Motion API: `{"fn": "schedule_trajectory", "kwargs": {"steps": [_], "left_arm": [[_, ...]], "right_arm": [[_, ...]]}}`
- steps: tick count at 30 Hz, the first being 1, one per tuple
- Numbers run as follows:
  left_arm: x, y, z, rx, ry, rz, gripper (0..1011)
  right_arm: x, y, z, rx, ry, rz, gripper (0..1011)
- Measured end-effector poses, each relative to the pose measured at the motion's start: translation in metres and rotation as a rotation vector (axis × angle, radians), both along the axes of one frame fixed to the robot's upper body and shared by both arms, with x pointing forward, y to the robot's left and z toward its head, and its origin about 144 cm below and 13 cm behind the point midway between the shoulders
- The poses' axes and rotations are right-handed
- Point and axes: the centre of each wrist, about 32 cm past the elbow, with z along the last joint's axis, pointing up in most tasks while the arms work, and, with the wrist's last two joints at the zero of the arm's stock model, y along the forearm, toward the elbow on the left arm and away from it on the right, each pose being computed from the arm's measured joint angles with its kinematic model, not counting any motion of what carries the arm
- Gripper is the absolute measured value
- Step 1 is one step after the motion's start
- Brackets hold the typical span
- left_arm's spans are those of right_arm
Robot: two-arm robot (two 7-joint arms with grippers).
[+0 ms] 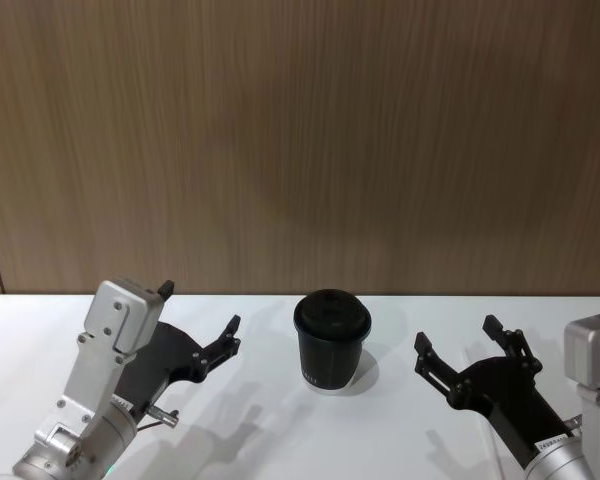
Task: Pick up the straw with one hand, pass it to the other hand, and insert it into the cup.
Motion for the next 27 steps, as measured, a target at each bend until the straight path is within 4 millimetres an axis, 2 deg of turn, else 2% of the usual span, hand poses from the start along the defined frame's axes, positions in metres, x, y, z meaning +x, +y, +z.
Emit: {"fn": "schedule_trajectory", "kwargs": {"steps": [27], "left_arm": [[0.0, 0.0, 0.0, 0.0, 0.0, 0.0, 1003]], "right_arm": [[0.0, 0.0, 0.0, 0.0, 0.0, 0.0, 1001]]}}
